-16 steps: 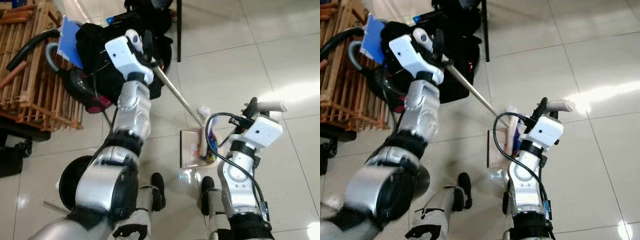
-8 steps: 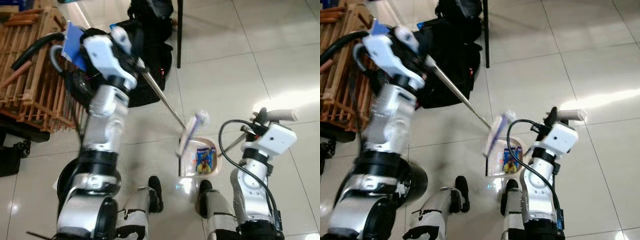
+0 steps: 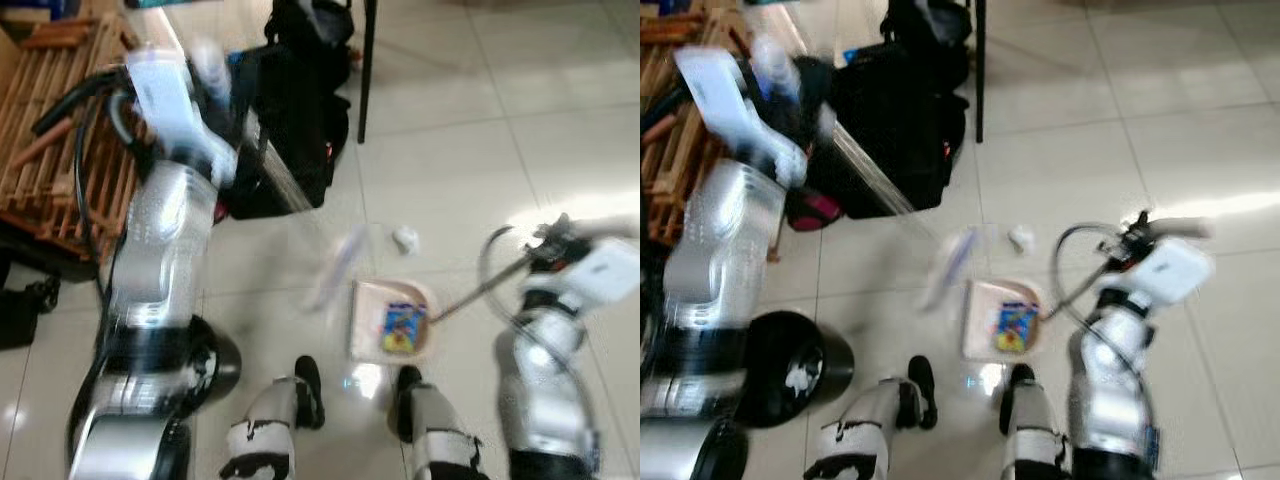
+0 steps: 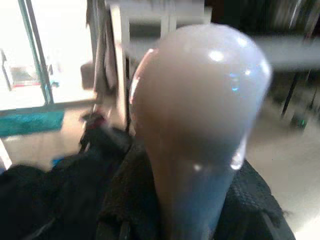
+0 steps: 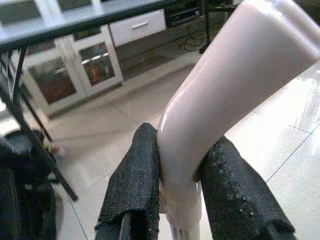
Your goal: Sweep floor
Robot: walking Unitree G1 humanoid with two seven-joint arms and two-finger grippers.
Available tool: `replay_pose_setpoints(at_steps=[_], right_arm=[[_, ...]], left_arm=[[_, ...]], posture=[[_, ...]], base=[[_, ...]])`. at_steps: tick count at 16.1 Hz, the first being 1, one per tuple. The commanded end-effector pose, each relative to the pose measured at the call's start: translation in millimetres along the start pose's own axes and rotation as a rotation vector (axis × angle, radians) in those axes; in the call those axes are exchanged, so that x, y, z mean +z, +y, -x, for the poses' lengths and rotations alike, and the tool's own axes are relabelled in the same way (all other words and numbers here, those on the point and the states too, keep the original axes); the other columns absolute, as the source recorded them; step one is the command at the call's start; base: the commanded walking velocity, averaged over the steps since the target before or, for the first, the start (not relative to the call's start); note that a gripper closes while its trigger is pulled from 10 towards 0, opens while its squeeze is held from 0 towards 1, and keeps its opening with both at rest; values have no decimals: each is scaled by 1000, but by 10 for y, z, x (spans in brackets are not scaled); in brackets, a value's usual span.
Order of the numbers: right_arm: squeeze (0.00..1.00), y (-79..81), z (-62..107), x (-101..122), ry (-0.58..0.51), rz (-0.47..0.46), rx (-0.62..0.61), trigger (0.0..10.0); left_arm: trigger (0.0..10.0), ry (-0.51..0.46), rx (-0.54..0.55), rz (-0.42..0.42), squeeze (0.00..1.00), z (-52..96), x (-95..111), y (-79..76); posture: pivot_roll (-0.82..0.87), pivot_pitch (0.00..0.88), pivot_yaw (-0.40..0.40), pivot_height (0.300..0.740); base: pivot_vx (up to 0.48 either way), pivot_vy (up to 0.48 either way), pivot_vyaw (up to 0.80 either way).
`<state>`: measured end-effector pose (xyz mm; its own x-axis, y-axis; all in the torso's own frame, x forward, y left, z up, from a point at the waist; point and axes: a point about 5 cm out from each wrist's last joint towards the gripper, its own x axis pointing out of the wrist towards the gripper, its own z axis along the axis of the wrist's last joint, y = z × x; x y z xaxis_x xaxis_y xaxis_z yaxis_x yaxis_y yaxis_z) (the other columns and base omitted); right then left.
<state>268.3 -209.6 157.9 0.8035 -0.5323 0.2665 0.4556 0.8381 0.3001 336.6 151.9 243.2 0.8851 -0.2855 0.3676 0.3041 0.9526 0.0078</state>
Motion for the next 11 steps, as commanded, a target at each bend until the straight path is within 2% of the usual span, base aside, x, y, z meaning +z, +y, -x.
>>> replay_pose_setpoints(at_steps=[1, 2, 4, 6, 7, 8, 11], right_arm=[[0, 31, -9, 172, -21, -51, 9, 10000], [0, 61, -41, 334, -44, -62, 30, 10000], [0, 113, -80, 522, -65, -65, 66, 10000], [0, 178, -108, 665, -59, -78, 101, 10000], [0, 193, -113, 696, -52, -84, 110, 10000], [0, 221, -121, 762, -29, -99, 124, 10000], [0, 237, -139, 826, -7, -64, 133, 10000]], left_arm=[[10000, 3, -21, -53, 0, 63, 11, -22], [10000, 41, -17, -46, 0, 154, -63, -44], [10000, 98, -14, -24, 0, 257, -168, -74], [10000, 139, -19, -48, 0, 359, -259, -96], [10000, 148, -21, -62, 0, 385, -281, -101], [10000, 204, -36, -84, 0, 493, -346, -110], [10000, 263, -55, -108, 0, 628, -379, -105]], posture=[[-14, 244, 101, 740], [-40, 235, 97, 740], [-51, 229, 92, 740], [-56, 222, 88, 740], [-56, 222, 88, 740], [-53, 215, 83, 740], [-50, 208, 88, 740]], base=[[0, 0, 0], [0, 0, 0], [0, 0, 0], [0, 0, 0], [0, 0, 0], [0, 0, 0], [0, 0, 0]])
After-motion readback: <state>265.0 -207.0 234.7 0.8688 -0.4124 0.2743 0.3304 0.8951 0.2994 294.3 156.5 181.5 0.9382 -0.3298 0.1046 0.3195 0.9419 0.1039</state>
